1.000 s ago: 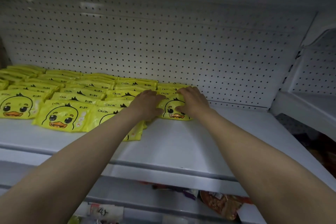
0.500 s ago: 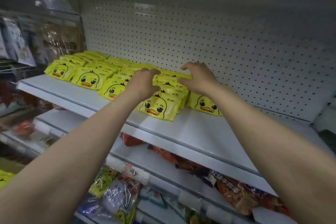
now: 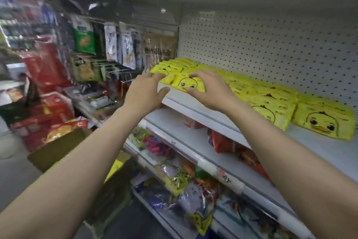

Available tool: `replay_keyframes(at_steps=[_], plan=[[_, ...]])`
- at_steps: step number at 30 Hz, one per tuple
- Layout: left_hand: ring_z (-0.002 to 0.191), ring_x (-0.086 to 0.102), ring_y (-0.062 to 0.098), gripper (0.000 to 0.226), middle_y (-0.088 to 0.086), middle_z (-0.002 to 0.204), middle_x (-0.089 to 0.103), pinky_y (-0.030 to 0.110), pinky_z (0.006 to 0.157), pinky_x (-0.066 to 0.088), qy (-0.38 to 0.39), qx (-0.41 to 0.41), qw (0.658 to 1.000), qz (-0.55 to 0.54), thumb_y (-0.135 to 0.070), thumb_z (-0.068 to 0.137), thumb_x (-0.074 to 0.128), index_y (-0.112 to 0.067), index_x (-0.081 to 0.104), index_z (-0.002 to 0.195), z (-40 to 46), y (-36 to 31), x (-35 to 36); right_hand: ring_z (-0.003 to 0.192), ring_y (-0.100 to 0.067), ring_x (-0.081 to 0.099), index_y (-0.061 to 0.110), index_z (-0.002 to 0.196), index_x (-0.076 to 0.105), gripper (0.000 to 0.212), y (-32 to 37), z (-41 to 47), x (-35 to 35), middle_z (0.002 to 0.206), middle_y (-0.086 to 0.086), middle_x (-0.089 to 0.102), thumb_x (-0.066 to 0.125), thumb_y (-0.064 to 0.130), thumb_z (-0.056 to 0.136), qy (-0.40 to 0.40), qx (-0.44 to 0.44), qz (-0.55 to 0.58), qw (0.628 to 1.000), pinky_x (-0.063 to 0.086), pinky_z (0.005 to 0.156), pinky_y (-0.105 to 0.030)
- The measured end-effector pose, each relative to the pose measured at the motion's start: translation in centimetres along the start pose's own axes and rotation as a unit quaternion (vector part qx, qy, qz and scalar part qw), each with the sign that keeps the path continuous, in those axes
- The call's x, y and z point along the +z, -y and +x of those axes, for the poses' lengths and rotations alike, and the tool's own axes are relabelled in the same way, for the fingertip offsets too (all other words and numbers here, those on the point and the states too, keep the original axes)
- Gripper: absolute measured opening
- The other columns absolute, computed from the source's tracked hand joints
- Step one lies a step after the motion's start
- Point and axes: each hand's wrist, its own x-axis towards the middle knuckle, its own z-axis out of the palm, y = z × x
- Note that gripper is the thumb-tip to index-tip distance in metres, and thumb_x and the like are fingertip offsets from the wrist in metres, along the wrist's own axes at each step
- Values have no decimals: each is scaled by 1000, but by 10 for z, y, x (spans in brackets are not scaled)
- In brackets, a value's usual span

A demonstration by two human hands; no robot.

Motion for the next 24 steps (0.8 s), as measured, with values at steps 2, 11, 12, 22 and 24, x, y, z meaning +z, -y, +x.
replay_keyframes(at_steps=[2,11,12,22,24], plan=[[112,54,35,52,11,126,59,47,91,48,5,-14,1000,20,-48,88,53,-22,51,134,-15,42,-20,133,-23,41,26,134,53,51,39,13,25,140,0,52,59,51,89,15,-13,16,1000,36,108,-40],[114,53,35,49,13,125,58,47,94,47,15,-78,995,60,-42,89,59,-21,53,133,-71,187,-68,130,-23,42,25,135,51,50,174,63,124,137,-1,52,59,49,92,62,-67,74,993,38,103,-39],[114,53,35,49,13,125,59,45,95,46,18,-82,995,61,-41,89,59,-20,53,133,-73,200,-68,129,-23,42,25,135,50,49,183,68,133,136,-1,52,58,48,92,71,-71,75,992,38,104,-40],[117,49,35,47,11,130,56,46,96,44,40,-161,983,76,-39,91,58,-21,51,135,-59,334,-12,133,-21,38,24,139,47,51,214,163,271,143,1,47,55,47,93,147,-130,98,976,35,105,-36],[117,50,33,48,10,130,57,45,97,43,59,-177,979,82,-40,92,57,-22,50,136,-49,364,8,133,-22,38,25,138,47,51,213,188,307,142,1,47,55,47,93,171,-134,105,970,37,105,-38]])
